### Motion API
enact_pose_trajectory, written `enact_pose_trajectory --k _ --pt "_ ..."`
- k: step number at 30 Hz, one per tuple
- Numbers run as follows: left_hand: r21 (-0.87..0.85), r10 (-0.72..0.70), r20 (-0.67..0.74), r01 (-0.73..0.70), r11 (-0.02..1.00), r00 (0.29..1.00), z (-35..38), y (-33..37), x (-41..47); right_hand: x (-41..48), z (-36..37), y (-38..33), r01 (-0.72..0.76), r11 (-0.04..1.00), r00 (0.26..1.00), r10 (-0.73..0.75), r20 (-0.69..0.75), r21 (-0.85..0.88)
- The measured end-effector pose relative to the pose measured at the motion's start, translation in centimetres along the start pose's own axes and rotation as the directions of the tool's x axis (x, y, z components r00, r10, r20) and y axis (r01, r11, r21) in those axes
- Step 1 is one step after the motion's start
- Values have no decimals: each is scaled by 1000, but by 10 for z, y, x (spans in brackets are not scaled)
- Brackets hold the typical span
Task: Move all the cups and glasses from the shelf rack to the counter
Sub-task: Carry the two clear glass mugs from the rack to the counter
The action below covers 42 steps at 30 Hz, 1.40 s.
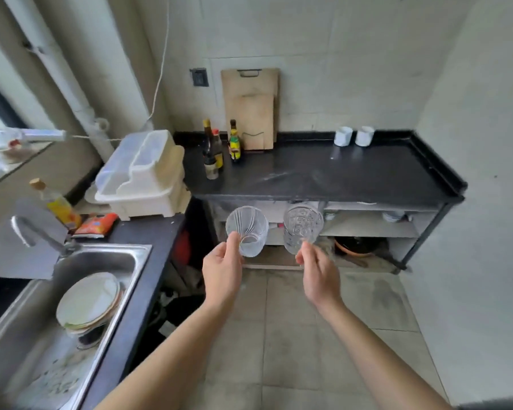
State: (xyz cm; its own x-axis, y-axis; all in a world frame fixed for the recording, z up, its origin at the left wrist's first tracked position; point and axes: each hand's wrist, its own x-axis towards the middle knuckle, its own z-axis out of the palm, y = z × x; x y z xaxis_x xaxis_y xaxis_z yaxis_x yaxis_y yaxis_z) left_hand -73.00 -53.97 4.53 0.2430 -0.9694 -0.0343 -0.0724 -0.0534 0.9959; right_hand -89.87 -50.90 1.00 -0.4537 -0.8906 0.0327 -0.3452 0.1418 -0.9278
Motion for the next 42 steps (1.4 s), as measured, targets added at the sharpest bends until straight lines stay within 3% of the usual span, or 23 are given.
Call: enact_pose_trajectory --k 8,12,23,30,38,42 --pt "122 53 248 -86 989 967 173 12 52 123 -88 56 -82 997 983 82 -167 4" --pt "155 -13 340 -42 987 940 258 -3 91 192 -115 89 -119 992 973 109 -202 -38" --pt "195 -36 593 -100 976 804 503 23 248 447 -197 120 -204 969 942 155 -297 -142" --pt "233 -116 632 -45 971 766 636 34 308 572 -252 150 -248 968 905 215 -368 -42" --pt "273 -242 514 111 956 823 799 16 362 740 -318 208 -278 960 931 266 -248 -15" --pt "319 -263 450 121 940 854 871 8 389 822 -348 229 -287 957 945 277 -173 -37"
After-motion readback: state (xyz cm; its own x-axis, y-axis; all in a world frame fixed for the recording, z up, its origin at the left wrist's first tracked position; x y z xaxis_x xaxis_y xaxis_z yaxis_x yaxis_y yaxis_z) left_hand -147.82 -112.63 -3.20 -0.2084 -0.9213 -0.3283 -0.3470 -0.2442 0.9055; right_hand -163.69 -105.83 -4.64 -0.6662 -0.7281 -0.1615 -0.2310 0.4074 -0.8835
